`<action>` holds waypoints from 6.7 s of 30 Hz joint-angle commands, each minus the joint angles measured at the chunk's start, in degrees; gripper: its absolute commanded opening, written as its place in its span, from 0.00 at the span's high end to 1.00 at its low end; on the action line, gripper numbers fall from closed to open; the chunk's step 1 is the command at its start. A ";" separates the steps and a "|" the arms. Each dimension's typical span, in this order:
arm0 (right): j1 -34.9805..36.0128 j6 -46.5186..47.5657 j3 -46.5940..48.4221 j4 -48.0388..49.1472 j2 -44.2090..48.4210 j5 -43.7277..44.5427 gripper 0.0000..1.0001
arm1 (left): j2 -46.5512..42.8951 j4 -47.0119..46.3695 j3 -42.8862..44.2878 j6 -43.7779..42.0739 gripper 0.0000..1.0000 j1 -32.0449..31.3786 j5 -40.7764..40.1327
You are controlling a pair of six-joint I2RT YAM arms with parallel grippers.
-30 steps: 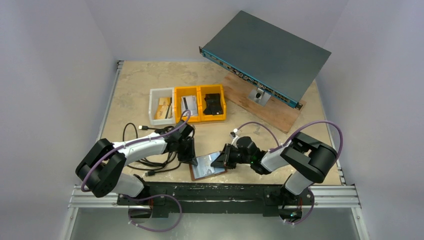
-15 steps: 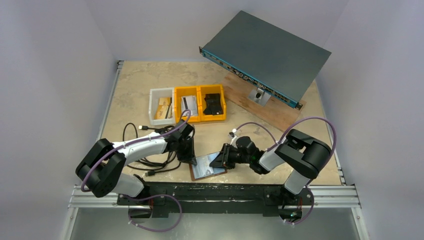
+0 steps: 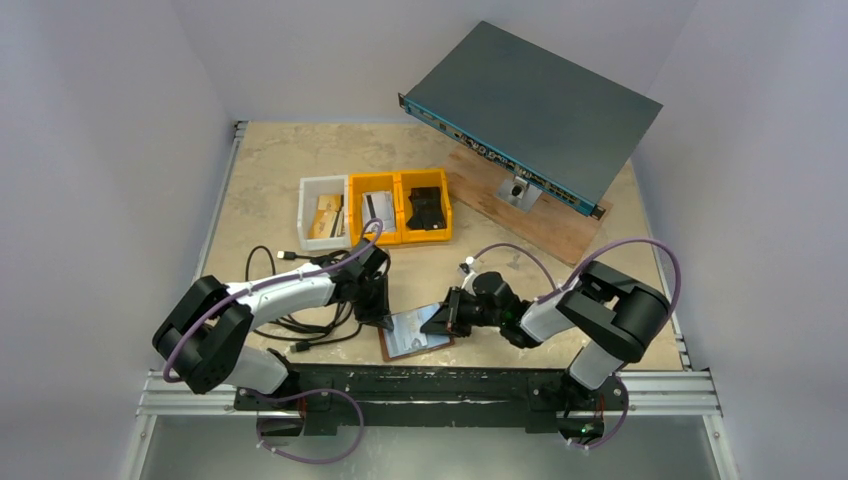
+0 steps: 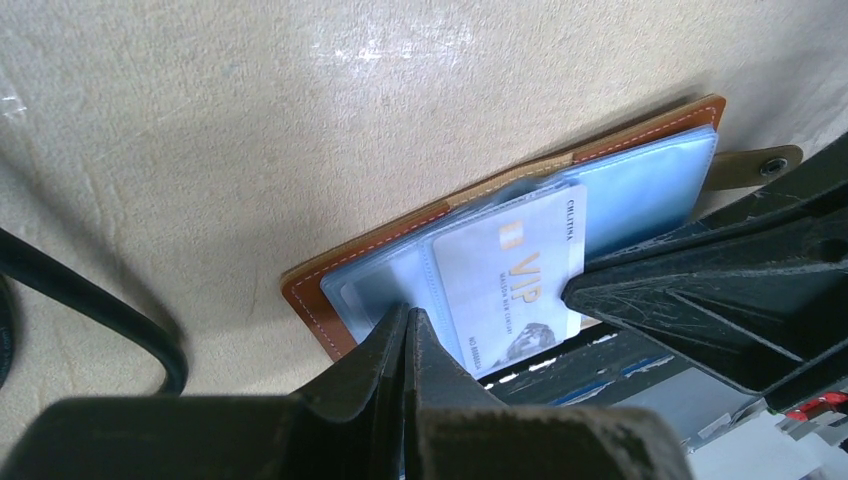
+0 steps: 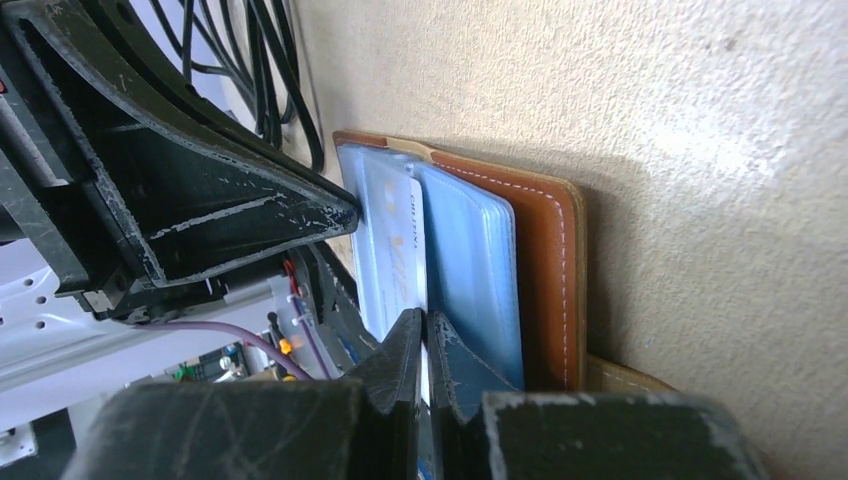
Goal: Take the credit cards out of the card holder
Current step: Remove the credit card from the card holder, then place the credit card in the storage box, then remove the credit card from the card holder.
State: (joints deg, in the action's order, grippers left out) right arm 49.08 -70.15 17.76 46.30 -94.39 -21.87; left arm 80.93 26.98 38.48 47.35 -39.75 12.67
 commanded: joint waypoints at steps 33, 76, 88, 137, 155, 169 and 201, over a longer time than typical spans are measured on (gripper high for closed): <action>-2.21 5.57 -2.16 -13.26 9.03 7.00 1.00 | 2.37 4.09 -1.13 -2.96 1.00 0.98 -6.16; -5.17 8.29 11.35 -38.81 30.00 9.31 1.00 | -15.40 -1.07 3.49 -1.57 0.51 8.79 12.67; -7.49 1.88 13.91 -28.65 27.91 0.47 1.00 | -18.87 -25.50 -7.32 11.25 0.40 13.20 26.66; -7.77 18.25 22.32 -54.68 36.60 17.97 0.05 | 4.06 11.35 36.87 -7.74 1.00 21.65 -5.64; -7.75 21.33 22.09 -59.61 40.45 21.71 0.05 | 28.85 14.58 57.49 -12.13 0.67 23.90 -4.40; -0.05 23.65 25.18 -58.78 30.53 25.53 0.08 | 6.75 13.96 40.93 -10.89 0.31 24.37 -1.93; 21.50 24.22 46.64 -73.01 -6.88 37.29 0.40 | -20.50 10.47 6.51 -10.06 0.30 24.37 8.98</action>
State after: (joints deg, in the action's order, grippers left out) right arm 70.39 -44.62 61.78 -23.83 -100.27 14.52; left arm 59.96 40.21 45.08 37.43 -15.70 19.29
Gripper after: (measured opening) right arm 0.629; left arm 0.696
